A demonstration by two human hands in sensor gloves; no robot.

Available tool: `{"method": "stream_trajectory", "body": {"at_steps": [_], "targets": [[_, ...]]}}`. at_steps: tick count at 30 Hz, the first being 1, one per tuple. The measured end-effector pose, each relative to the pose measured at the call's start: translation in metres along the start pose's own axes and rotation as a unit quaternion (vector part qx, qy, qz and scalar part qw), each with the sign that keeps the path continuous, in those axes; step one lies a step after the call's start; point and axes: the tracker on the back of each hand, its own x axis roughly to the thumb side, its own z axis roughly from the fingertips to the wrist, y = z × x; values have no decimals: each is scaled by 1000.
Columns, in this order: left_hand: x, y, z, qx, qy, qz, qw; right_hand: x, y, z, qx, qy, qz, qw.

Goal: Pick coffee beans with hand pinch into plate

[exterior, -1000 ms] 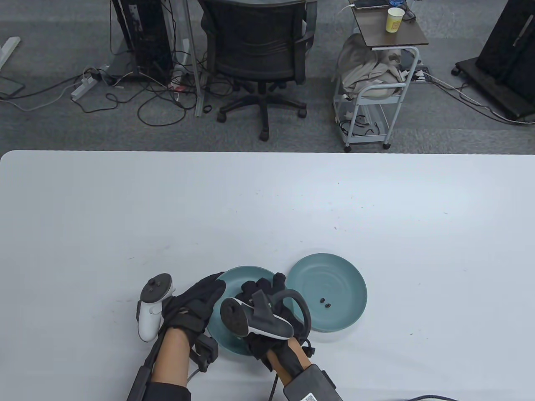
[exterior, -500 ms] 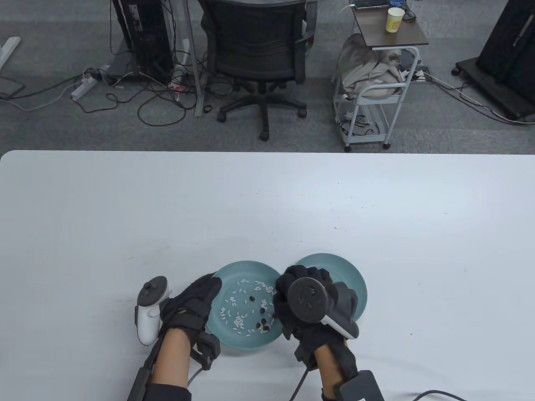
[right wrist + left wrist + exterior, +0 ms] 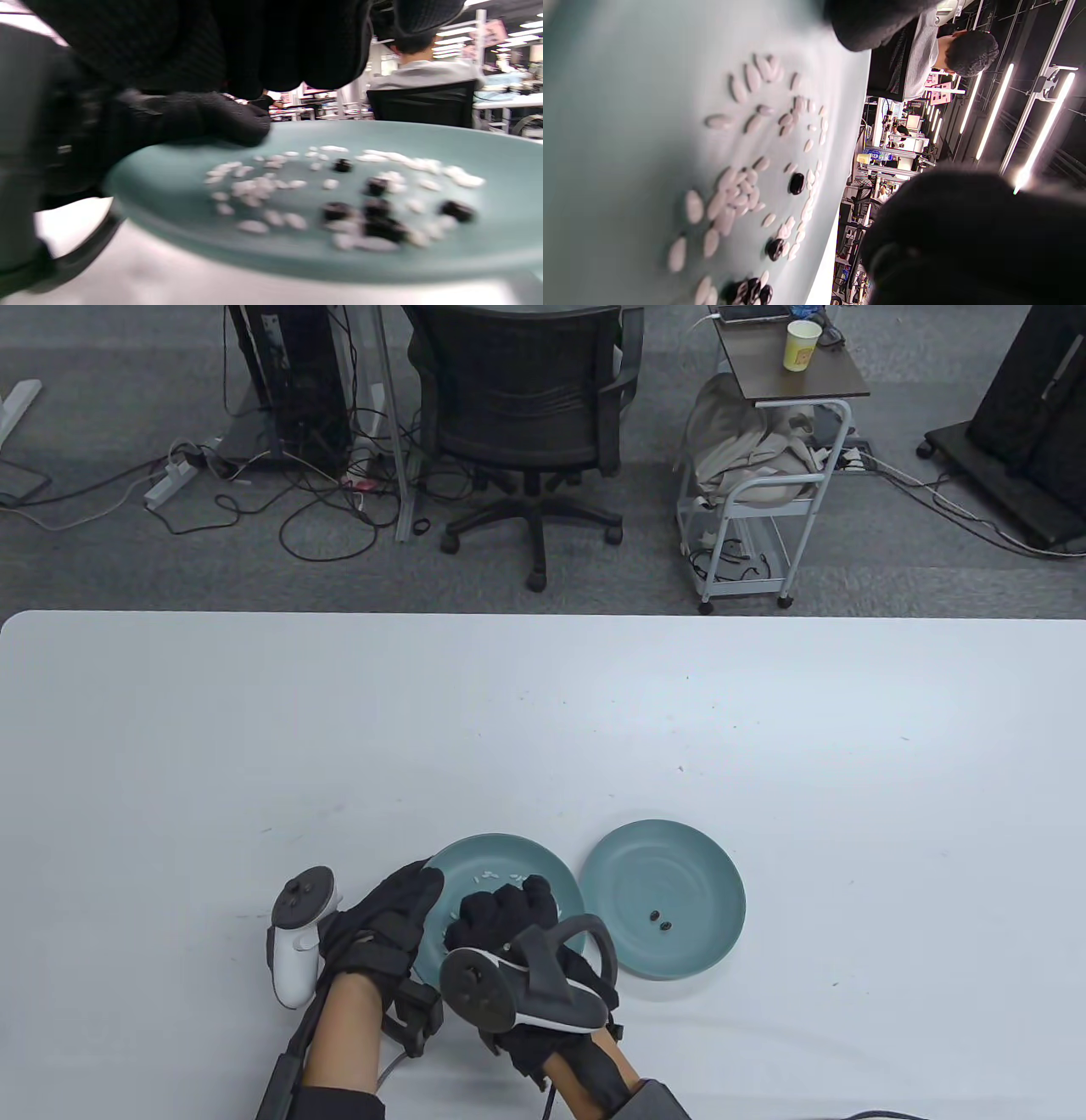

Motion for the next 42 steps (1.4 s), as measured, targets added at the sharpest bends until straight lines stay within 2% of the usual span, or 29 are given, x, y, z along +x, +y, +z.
{"method": "stream_trajectory", "body": {"at_steps": [5,9,12,14,16,24,32,38,42], "targets": [[1,-5,-1,-2,2,-12,1000,-77,-6,9,-24,129,-4,991],[-1,-4,-2,1,3,-10,1000,-141,5,23,-5,237,-2,972],[-1,-5,-2,0,4,-9,1000,-164,18,29,14,285,9,958],[-1,-5,-2,-2,3,-10,1000,-173,29,30,45,307,7,951],[-1,-3,-2,-1,2,-8,1000,-177,37,30,62,329,18,942],[0,-4,-1,-2,2,-10,1000,-173,54,22,139,335,132,922],[-1,-4,-1,-1,0,-2,1000,-176,54,24,143,342,111,922],[-1,-4,-1,-2,-2,5,1000,-183,35,35,75,353,39,932],[-1,-4,0,9,-2,14,1000,-175,14,37,10,328,13,945]]}}
